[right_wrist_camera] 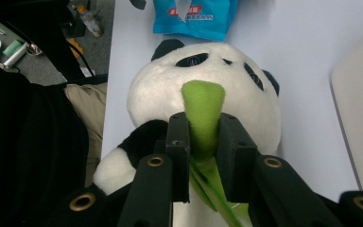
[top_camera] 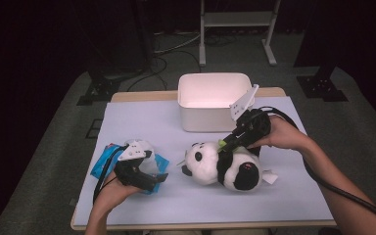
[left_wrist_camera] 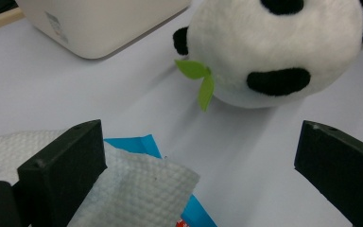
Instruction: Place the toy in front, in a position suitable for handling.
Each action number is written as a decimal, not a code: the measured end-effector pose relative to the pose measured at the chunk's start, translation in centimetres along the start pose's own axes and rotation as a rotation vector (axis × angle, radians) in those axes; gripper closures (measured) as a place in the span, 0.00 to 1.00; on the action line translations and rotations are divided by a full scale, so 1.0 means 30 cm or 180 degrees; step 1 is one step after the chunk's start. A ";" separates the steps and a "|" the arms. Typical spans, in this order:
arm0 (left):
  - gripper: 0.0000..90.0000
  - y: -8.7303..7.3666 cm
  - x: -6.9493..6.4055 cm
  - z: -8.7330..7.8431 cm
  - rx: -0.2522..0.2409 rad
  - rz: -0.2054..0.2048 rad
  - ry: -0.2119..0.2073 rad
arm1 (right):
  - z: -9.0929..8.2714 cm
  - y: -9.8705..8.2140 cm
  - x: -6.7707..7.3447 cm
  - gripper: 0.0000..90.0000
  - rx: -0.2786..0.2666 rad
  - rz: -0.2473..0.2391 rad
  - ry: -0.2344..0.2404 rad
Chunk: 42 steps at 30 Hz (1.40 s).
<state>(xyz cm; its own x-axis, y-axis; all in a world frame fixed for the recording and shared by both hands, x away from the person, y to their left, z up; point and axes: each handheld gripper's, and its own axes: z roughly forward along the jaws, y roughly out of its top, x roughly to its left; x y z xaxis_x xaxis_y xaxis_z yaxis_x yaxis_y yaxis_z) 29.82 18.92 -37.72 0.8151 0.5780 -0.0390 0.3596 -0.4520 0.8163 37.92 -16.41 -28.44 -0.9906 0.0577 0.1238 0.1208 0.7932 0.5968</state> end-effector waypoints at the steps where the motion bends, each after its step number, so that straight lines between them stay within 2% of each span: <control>1: 0.02 0.000 0.000 0.000 -0.0002 0.0001 -0.0001 | 0.008 0.003 -0.003 0.84 -0.0010 -0.0033 0.0002; 8: 0.02 -0.004 0.004 0.001 0.0006 -0.0004 0.0000 | 0.068 0.004 -0.013 0.83 0.0069 -0.0067 0.0050; 11: 0.02 -0.004 0.004 0.000 0.0017 0.0002 -0.0002 | 0.110 -0.009 -0.014 0.83 0.0139 -0.0090 0.0106; 13: 0.02 -0.005 0.003 0.003 0.0014 -0.0006 0.0000 | 0.128 -0.024 -0.010 0.83 0.0101 -0.0052 0.0184; 19: 0.02 -0.004 0.000 0.008 0.0022 -0.0001 -0.0012 | 0.125 -0.044 -0.004 0.79 0.0045 0.0002 0.0197; 24: 0.02 -0.003 0.001 0.011 0.0033 0.0009 -0.0024 | 0.121 -0.065 -0.001 0.69 0.0022 0.0054 0.0194; 27: 0.02 -0.004 0.002 0.014 0.0050 0.0008 -0.0035 | 0.114 -0.079 0.003 0.68 0.0022 0.0105 0.0178; 42: 0.02 0.004 0.002 0.018 0.0075 0.0012 -0.0076 | 0.084 -0.133 0.027 0.60 -0.0041 0.0161 0.0051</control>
<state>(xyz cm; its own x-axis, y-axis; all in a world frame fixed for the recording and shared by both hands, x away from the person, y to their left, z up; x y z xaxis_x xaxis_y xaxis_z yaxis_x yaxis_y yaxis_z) 30.15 18.54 -37.95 0.8269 0.5601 -0.0497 0.3668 -0.4703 0.8027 36.47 -18.01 -32.73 -0.9821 0.0877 0.1665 0.1715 0.7817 0.5997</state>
